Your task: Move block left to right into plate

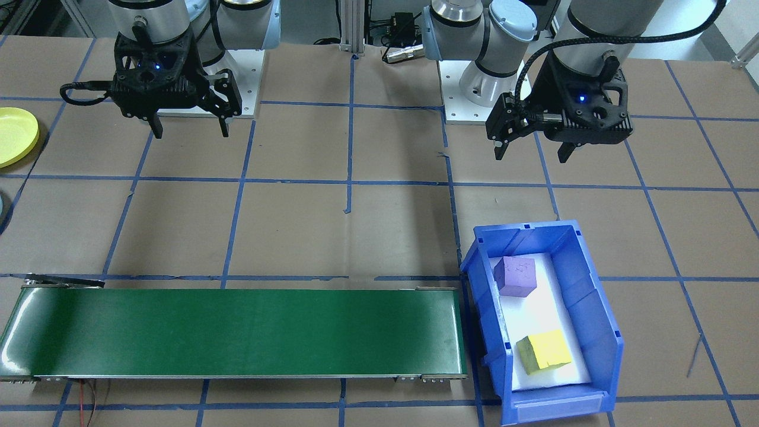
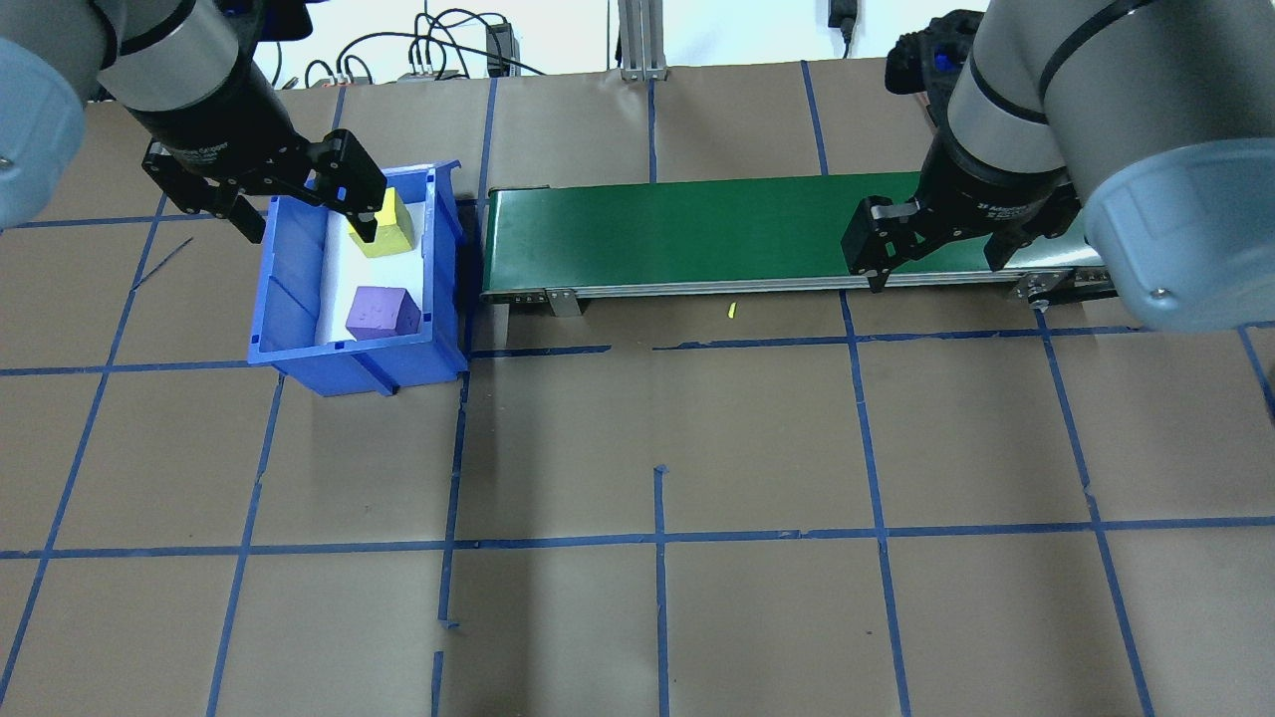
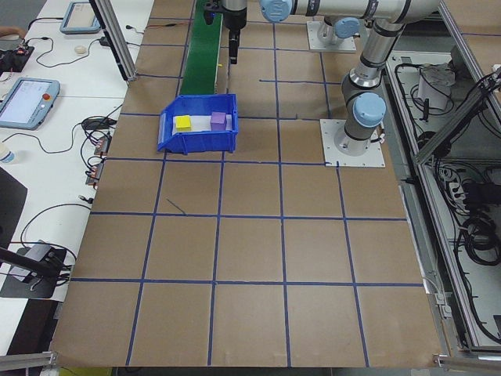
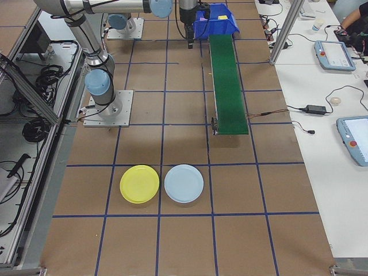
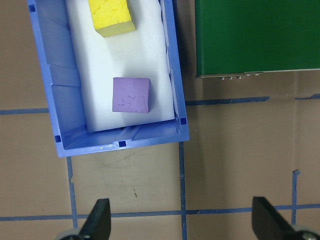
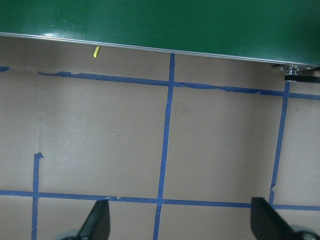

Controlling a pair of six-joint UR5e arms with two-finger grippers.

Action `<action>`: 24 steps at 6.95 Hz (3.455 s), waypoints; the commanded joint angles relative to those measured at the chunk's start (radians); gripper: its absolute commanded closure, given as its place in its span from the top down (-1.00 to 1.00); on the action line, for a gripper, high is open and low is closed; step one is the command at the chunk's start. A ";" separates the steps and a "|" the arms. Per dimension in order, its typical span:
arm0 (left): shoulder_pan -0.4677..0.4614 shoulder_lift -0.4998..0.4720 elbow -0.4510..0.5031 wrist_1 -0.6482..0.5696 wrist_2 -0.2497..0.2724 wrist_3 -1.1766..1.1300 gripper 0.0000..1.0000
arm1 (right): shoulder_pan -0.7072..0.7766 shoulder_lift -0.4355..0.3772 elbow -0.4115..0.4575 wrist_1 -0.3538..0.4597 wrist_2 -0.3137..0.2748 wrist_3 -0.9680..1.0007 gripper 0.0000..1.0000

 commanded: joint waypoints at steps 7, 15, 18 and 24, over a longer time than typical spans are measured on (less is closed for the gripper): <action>0.126 -0.270 -0.007 0.242 -0.055 0.134 1.00 | -0.006 -0.001 0.006 -0.027 0.009 -0.014 0.99; 0.128 -0.412 -0.153 0.396 -0.043 0.157 0.98 | -0.008 -0.001 0.006 -0.027 0.008 -0.013 0.99; 0.128 -0.417 -0.139 0.390 -0.040 0.156 -0.54 | -0.008 -0.001 0.006 -0.027 0.008 -0.013 0.99; 0.113 -0.352 0.137 0.214 -0.110 0.017 -0.54 | -0.006 -0.001 0.006 -0.027 0.008 -0.008 0.99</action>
